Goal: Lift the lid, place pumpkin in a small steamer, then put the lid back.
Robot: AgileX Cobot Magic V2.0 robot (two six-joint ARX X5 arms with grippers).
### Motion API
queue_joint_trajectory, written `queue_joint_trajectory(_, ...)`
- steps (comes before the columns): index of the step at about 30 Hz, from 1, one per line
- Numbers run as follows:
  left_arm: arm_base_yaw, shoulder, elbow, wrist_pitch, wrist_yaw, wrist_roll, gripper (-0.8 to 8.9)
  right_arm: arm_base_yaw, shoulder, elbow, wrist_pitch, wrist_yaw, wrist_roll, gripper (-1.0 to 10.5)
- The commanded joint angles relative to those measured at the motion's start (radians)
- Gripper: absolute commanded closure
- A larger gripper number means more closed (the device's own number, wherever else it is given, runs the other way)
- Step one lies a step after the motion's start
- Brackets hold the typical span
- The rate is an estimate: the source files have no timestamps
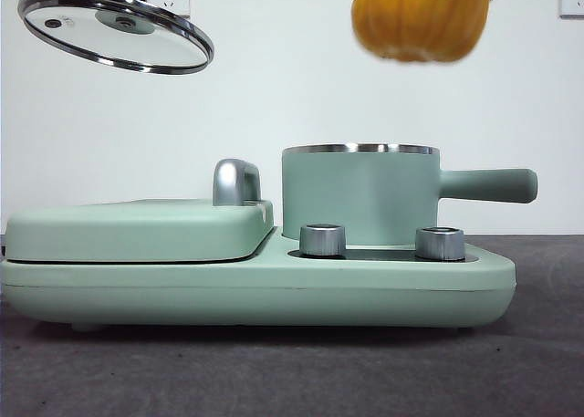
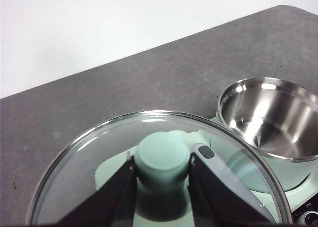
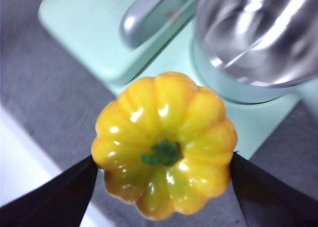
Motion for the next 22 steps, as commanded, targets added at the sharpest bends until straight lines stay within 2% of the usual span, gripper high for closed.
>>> queue_joint_trajectory(1, -0.002, -0.003, 0.016, 0.035, -0.002, -0.001, 7.99, -0.051, 0.060, 0.095, -0.029, 0.003, 0.016, 5.9)
queue_joint_trajectory(7, -0.002, -0.003, 0.016, 0.035, -0.002, -0.001, 7.99, -0.166, 0.230, 0.272, -0.130, -0.004, -0.056, 5.9)
queue_joint_trajectory(11, -0.002, -0.003, 0.016, 0.035, -0.002, -0.001, 7.99, -0.206, 0.351, 0.375, -0.138, -0.004, -0.108, 5.9)
queue_joint_trajectory(22, -0.002, -0.003, 0.016, 0.036, -0.002, -0.002, 7.99, -0.227, 0.593, 0.509, -0.090, -0.004, -0.165, 5.9)
